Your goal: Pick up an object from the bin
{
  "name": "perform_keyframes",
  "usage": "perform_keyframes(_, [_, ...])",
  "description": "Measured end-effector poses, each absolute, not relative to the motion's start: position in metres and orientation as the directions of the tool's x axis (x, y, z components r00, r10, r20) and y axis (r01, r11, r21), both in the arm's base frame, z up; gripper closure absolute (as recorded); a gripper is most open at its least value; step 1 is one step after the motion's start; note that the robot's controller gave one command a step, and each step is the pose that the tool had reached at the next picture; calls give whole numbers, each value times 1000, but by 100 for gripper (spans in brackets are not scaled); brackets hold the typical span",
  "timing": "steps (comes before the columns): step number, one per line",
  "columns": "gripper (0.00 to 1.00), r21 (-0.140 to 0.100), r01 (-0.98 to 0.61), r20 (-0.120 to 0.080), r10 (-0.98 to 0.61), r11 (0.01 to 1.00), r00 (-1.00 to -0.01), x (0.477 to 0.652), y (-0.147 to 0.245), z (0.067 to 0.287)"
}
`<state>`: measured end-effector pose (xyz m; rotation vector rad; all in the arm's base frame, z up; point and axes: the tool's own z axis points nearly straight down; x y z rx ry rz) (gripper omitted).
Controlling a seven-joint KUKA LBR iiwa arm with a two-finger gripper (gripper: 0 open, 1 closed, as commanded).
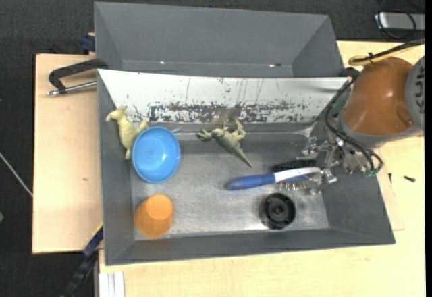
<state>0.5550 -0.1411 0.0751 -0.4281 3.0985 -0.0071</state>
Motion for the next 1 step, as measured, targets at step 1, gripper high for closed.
perform_keyframes(1, [100,-7,-300,-14,-300,954,-954,565,-130,264])
